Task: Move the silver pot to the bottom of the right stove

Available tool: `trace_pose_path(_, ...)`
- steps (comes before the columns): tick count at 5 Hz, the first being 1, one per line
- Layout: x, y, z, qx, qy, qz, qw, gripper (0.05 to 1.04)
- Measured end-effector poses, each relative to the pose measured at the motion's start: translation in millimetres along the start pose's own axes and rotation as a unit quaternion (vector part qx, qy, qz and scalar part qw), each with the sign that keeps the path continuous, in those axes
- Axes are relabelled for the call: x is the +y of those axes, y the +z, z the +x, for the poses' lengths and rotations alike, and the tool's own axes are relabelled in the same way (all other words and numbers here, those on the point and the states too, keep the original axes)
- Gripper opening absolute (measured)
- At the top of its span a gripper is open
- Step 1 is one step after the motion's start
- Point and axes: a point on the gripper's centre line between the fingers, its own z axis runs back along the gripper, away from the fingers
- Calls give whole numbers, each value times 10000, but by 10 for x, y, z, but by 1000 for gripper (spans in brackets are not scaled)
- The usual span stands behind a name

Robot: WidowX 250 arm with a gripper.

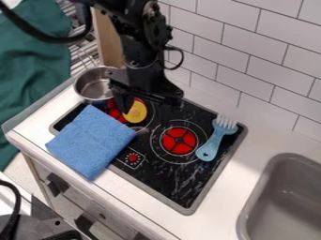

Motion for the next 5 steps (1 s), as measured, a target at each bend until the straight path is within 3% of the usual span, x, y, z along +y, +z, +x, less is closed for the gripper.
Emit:
trace_pose_path(1, 60, -27, 157, -42, 126, -96, 9999, 1007)
trace_pose_path(3, 446, -130, 663, -62, 869, 90, 9962, 1007)
trace_pose_path(4, 688, -331, 788, 265, 1102, 333, 9930, 1007)
trace_pose_path(5, 844, -594, 830, 660, 1215, 414, 9895, 1007)
